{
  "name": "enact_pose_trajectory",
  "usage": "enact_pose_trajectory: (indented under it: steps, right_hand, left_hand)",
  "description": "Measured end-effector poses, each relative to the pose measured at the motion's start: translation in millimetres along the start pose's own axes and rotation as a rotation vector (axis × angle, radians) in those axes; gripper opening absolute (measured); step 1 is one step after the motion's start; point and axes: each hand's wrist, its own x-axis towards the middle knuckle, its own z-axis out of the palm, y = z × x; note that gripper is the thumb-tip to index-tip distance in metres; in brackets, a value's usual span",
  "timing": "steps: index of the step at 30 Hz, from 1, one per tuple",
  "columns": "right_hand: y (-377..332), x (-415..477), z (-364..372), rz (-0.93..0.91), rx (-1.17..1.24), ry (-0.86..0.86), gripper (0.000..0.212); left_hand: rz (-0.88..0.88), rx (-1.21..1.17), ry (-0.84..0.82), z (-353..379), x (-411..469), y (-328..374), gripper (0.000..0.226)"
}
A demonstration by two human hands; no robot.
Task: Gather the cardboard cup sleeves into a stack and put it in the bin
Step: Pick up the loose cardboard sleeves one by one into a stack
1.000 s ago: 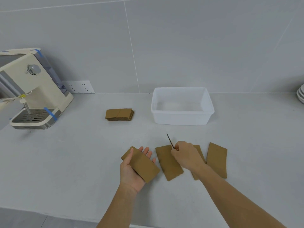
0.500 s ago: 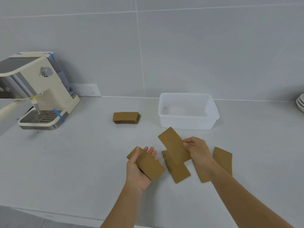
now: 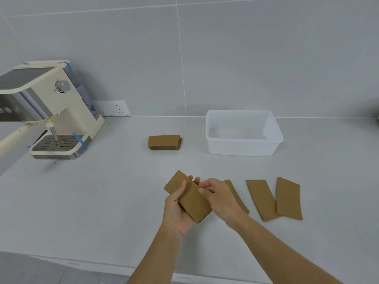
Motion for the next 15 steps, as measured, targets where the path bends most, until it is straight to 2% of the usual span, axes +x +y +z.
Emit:
enact_pose_trajectory:
  steps: [9,15]
  right_hand:
    - [15.1,2.7,7.1,-0.095,-0.138,0.077,0.016]
    - [36.3,10.3,-11.9,-0.002,-0.344,0.249,0.029]
  left_hand:
    - [-0.031,-0.047,0.024,-8.8,4.5,2.1,0.022]
    - [-0.027,-0.037,0.076,-12.7,11.9,-2.2,0.025]
